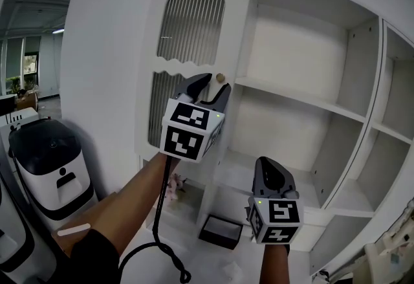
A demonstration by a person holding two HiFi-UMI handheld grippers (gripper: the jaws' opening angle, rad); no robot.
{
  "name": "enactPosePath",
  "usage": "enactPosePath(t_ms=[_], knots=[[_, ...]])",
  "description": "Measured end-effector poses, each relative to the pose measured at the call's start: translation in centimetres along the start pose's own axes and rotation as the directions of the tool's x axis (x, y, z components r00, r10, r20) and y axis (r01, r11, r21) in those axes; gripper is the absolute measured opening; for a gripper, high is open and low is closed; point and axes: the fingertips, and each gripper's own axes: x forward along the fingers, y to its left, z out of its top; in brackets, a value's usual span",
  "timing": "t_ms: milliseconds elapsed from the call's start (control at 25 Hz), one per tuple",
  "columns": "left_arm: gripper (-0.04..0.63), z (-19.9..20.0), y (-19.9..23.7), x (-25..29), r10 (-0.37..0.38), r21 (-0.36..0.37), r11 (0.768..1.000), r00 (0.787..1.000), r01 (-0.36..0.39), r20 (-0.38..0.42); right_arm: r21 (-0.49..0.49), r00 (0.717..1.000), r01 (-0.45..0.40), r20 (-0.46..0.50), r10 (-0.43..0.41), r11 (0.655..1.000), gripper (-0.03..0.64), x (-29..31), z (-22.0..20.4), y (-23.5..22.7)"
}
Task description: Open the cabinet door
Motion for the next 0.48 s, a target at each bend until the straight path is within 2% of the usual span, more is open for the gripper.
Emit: enactPosePath(t_ms=[240,360,440,480], knots=[[0.158,0.0,0.1,1.8,-0.009,-0.007,1.000,1.000,0.009,-0.016,-0.005,1.000,0.008,-0.007,-0.008,1.000,0.020,0.4,-0.4,-0.7],[0.158,-0.6,0.5,2.5,0.009,0.005,1.000,0.999,-0.009,-0.033,-0.008,1.000,0.018,-0.009,-0.018,1.000,0.020,0.5,-0.6,-1.2],[0.149,-0.9,0.6,2.8,0.012,0.011,1.000,0.999,-0.011,-0.042,-0.012,1.000,0.020,-0.013,-0.020,1.000,0.020,0.5,-0.9,-1.4],[0.117,-1.0,0.6,2.9,0.009,0.011,1.000,0.999,-0.009,-0.043,-0.009,1.000,0.022,-0.015,-0.022,1.000,0.020,0.6,-1.0,-1.5]])
